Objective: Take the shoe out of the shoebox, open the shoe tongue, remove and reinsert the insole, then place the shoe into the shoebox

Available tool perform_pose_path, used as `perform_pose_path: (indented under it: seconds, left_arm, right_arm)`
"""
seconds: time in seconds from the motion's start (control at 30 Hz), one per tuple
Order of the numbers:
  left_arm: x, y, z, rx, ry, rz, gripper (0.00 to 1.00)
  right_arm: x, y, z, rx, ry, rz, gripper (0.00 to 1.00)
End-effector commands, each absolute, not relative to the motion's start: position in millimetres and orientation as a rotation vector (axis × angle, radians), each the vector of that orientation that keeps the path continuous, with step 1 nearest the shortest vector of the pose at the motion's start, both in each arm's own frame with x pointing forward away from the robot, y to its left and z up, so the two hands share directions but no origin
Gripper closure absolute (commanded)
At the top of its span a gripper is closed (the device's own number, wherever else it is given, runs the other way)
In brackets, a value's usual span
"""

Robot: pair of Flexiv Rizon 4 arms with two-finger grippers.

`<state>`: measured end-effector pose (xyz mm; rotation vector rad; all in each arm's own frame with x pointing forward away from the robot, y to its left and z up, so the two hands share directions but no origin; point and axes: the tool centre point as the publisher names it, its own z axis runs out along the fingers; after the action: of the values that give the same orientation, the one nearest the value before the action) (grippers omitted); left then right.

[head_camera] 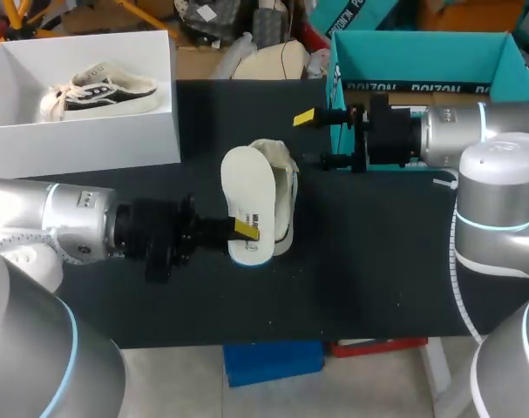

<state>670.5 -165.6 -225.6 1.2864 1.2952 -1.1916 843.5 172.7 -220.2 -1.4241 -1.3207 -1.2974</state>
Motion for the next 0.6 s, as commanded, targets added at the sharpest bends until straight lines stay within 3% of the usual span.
perform_pose_path:
  seconds: [0.03,0.6]
  left_arm:
    - [674.5,-162.8,-251.6,1.235,1.110,-1.175,1.00]
    - [738.3,-170.0,-274.2,1.288,0.996,-1.131,1.00]
  right_arm:
    - [843.4,174.2,-221.2,-1.426,-1.319,-1.300,0.00]
    - [843.4,174.2,-221.2,-1.426,-1.319,-1.300,0.00]
